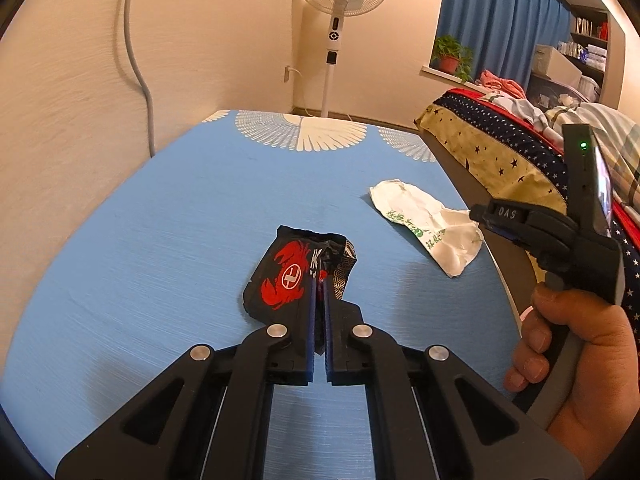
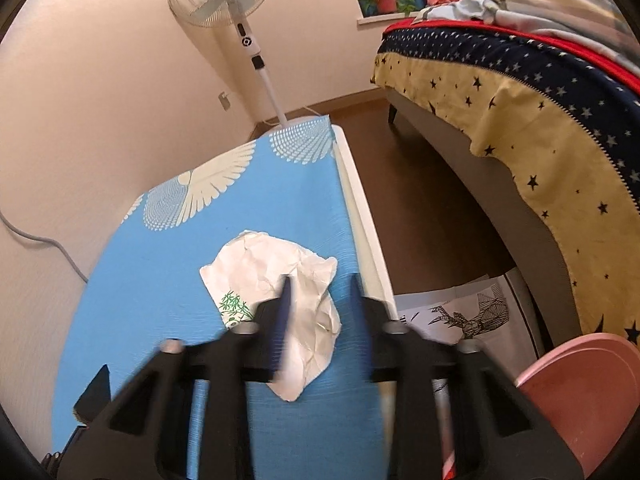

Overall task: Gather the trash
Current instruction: 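Grasp the white plastic bag with the right gripper while the left holds the black packet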

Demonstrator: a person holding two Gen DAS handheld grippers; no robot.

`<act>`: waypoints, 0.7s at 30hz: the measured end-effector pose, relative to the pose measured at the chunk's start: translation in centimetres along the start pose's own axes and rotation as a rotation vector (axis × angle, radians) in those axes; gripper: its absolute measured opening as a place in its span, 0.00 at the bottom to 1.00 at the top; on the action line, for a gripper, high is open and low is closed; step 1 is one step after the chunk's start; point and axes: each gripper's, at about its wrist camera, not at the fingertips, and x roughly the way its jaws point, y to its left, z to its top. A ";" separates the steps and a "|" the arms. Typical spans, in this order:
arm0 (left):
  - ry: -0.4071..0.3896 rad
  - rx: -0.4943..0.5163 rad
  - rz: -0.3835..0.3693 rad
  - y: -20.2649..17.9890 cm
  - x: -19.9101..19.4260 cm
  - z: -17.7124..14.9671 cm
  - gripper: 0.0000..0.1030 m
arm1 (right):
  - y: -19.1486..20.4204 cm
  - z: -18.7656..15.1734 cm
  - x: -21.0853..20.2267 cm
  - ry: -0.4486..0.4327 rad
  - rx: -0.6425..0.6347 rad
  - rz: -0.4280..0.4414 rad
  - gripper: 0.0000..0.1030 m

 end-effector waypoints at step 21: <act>-0.072 0.036 -0.076 -1.4 -4.2 0.7 0.03 | 1.3 0.1 -12.8 -0.152 -0.096 0.051 0.00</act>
